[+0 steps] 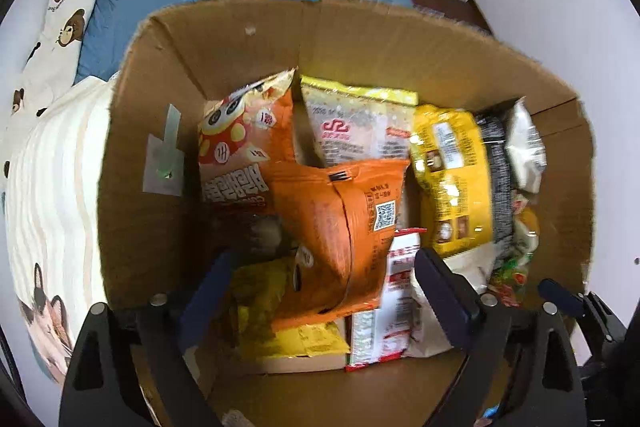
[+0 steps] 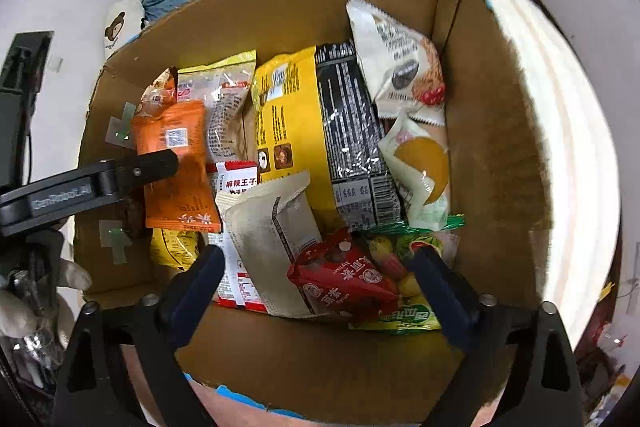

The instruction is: Organize snacks

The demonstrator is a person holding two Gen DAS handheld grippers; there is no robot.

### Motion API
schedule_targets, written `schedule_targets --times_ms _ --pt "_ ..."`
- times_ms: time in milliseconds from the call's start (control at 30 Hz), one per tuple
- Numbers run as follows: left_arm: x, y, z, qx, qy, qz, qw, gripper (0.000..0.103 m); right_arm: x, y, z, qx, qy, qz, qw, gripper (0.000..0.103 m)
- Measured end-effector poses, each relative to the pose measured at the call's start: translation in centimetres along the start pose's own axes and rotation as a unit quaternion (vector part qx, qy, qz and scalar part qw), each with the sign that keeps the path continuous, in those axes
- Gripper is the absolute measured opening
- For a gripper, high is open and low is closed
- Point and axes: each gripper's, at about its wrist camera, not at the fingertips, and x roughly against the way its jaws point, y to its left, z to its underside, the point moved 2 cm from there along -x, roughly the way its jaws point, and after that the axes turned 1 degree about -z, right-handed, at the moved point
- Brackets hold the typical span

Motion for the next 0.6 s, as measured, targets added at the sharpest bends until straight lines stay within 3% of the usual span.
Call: schedule_targets --times_ms 133,600 --pt "2.1 0.2 0.7 -0.007 -0.027 0.003 0.9996 0.102 1.1 0.2 0.1 0.001 -0.013 0.018 1.0 0.099" --pt "5.3 0.0 5.3 -0.012 -0.072 -0.039 0.9966 0.102 4.4 -0.3 2.1 0.002 -0.045 0.036 0.998 0.099"
